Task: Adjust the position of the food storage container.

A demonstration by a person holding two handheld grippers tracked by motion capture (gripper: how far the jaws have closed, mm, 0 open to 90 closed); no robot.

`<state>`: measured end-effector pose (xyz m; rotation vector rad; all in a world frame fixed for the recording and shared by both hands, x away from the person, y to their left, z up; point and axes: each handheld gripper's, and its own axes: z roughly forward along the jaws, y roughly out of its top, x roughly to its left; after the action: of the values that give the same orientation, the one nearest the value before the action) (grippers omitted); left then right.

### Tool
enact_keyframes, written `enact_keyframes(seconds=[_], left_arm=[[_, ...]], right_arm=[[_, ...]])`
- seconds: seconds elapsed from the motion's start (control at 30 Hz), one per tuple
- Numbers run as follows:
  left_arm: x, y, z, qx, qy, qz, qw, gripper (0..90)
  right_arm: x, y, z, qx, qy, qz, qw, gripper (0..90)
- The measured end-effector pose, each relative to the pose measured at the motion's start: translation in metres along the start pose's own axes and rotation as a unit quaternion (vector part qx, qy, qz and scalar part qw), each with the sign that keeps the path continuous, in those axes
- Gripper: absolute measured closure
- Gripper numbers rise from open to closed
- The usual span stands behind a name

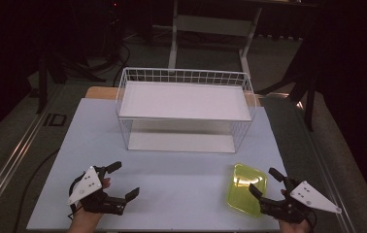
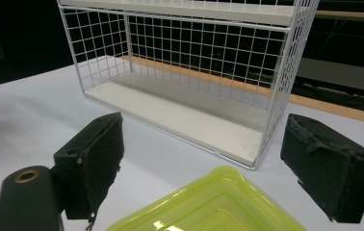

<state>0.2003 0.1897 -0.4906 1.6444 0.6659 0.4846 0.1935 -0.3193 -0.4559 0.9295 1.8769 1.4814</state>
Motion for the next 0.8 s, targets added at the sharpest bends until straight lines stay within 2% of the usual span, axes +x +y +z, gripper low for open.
enact_keyframes(seconds=[0.2, 0.3, 0.47, 0.57, 0.6, 0.63, 0.7, 0.8], left_arm=[[-0.001, 0.001, 0.0, -0.005, -0.003, -0.001, 1.0, 1.8], [-0.002, 0.001, -0.001, -0.005, -0.005, 0.001, 1.0, 1.9], [-0.002, 0.002, 0.0, -0.009, -0.006, 0.003, 0.9999, 1.8], [-0.002, 0.002, 0.001, -0.009, -0.008, 0.004, 0.9999, 1.8], [-0.002, 0.002, 0.001, -0.008, -0.008, 0.004, 0.9999, 1.8], [-0.002, 0.002, 0.001, -0.008, -0.008, 0.004, 0.9999, 1.8], [-0.003, 0.002, 0.001, -0.008, -0.009, 0.003, 0.9999, 1.8], [-0.004, 0.002, 0.002, -0.007, -0.012, 0.005, 0.9999, 1.9]], right_arm=[[0.002, 0.004, -0.002, -0.004, -0.006, -0.006, 1.0, 13.3], [0.001, 0.009, -0.003, -0.007, 0.0, -0.007, 1.0, 13.2], [-0.001, 0.018, -0.003, 0.008, 0.002, 0.002, 1.0, 13.2], [-0.002, 0.022, -0.001, 0.016, 0.021, 0.007, 0.9996, 13.3], [-0.002, 0.023, -0.001, 0.019, 0.024, 0.0, 0.9995, 13.5], [-0.003, 0.024, 0.0, 0.027, 0.021, -0.005, 0.9994, 14.9], [-0.005, 0.024, 0.0, 0.038, 0.036, 0.0, 0.9986, 20.7], [-0.01, 0.022, -0.002, 0.057, 0.045, 0.001, 0.9974, 30.4]])
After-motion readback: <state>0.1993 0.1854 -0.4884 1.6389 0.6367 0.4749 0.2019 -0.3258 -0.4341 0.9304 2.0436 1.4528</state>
